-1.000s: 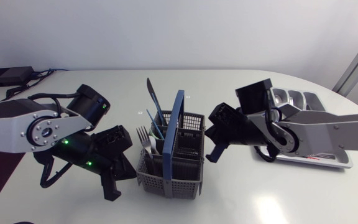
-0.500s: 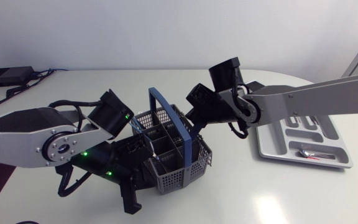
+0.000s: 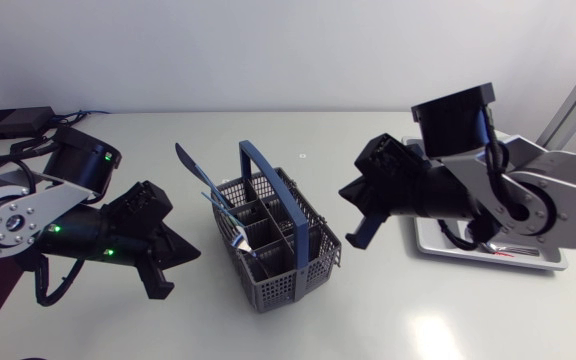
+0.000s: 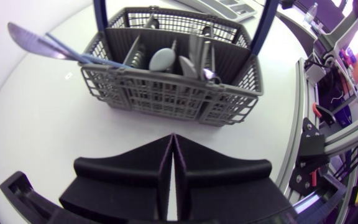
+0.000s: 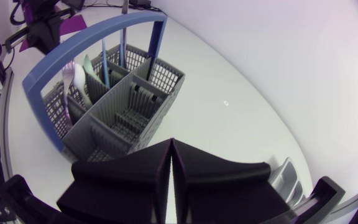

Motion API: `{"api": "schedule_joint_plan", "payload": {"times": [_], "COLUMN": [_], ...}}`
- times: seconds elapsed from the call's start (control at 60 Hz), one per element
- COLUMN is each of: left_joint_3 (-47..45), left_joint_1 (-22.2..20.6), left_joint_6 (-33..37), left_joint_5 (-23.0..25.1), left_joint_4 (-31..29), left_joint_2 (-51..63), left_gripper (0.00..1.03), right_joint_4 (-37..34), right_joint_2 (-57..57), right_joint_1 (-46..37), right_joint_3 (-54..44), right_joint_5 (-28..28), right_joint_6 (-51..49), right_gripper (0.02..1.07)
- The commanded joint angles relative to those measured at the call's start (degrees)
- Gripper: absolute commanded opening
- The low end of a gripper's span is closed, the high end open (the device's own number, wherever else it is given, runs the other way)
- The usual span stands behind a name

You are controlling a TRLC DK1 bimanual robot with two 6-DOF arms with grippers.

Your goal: Unload the cutlery basket into the drawer organizer.

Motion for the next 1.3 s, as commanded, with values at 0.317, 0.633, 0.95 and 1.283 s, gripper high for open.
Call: {"api": "schedule_joint_plan", "payload": {"times": [0.317,0.633,0.95,1.283], "left_joint_3": [7.1,19.4,20.4,14.8], "left_joint_1": [12.5,13.4,11.9,13.2], "left_joint_6": [-8.1,-15.3,-13.9,-10.7], "left_joint_5": [7.0,18.2,25.5,26.7], "left_joint_4": [20.2,25.4,22.8,20.0], "left_joint_2": [20.7,34.7,36.8,31.8], "left_gripper": [0.04,0.04,0.04,0.04], "right_joint_4": [-10.3,-5.5,3.7,6.0], "right_joint_2": [-10.5,-8.1,1.4,7.4], "right_joint_1": [5.5,9.6,9.5,2.4], "right_joint_3": [-8.2,-13.7,-11.0,-3.7], "right_joint_5": [-0.7,-2.1,-1.6,-0.4], "right_joint_6": [4.2,7.6,8.4,5.4], "right_gripper": [0.08,0.08,0.08,0.08]}}
